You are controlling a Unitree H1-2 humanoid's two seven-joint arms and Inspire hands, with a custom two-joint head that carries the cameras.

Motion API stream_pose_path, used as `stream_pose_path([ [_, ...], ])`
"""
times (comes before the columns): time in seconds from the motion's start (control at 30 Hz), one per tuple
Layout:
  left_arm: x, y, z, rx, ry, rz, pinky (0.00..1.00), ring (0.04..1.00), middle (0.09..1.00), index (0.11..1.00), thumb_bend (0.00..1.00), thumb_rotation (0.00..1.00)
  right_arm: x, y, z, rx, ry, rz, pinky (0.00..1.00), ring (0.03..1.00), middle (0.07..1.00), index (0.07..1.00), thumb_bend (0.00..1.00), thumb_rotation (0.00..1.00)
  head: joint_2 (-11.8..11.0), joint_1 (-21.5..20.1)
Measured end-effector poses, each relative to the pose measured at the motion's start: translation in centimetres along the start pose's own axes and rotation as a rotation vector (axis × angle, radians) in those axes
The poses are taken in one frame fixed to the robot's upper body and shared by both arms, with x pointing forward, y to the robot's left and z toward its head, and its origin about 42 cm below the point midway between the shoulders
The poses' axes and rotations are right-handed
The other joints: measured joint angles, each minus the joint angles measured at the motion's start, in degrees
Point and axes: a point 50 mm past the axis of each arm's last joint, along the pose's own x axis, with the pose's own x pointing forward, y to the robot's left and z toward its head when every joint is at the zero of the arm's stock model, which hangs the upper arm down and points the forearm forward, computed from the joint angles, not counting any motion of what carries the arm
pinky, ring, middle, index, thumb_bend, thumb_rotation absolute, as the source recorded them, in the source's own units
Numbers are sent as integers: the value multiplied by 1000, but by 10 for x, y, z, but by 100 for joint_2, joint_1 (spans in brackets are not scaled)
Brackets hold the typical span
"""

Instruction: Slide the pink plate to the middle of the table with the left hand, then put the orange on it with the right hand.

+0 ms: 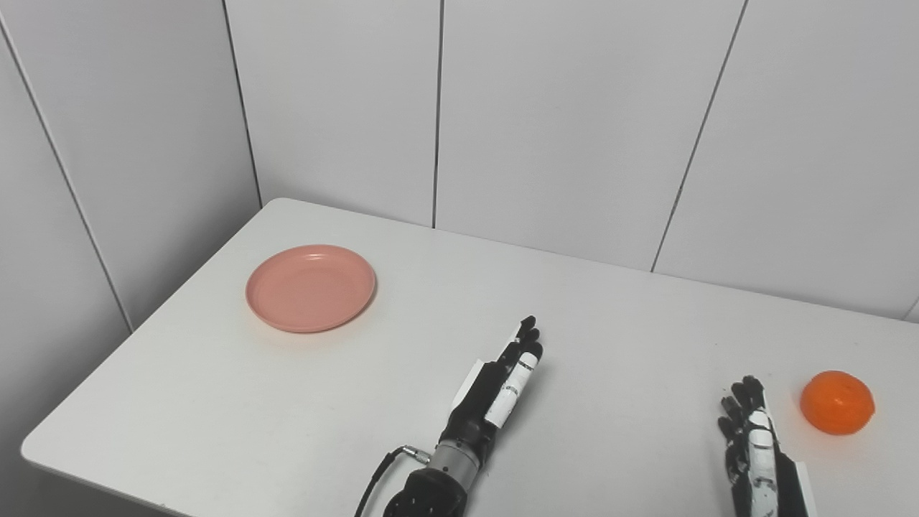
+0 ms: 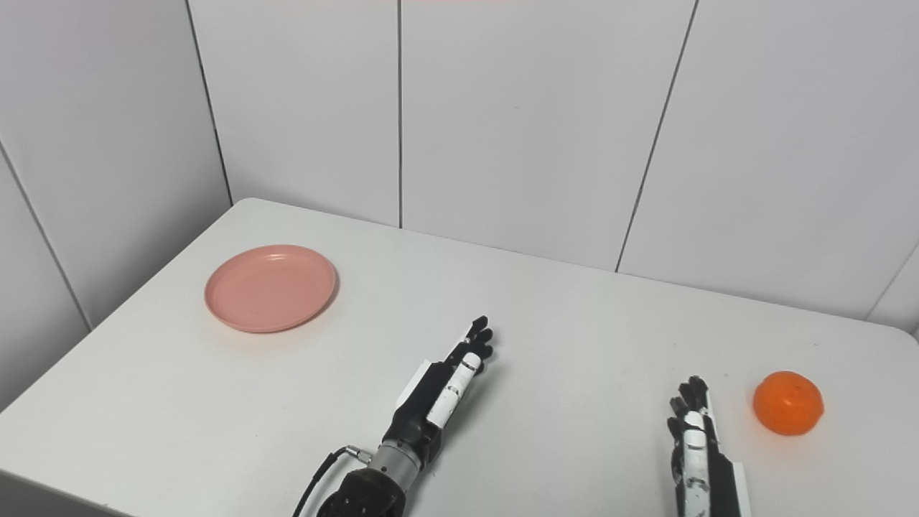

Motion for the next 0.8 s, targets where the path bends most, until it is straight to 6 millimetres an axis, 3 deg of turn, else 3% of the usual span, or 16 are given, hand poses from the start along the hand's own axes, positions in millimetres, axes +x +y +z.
stream_pose_path([
  [0.37,23,24,51,9,-118,29,979,959,980,979,452,1000,0,0,0,-1,0,1,1000,978,980,983,219,1000,18,26],
  [0.8,39,66,83,52,-172,95,1000,975,984,985,426,1000,0,0,0,-1,1,1,1000,976,976,978,231,1000,18,53],
])
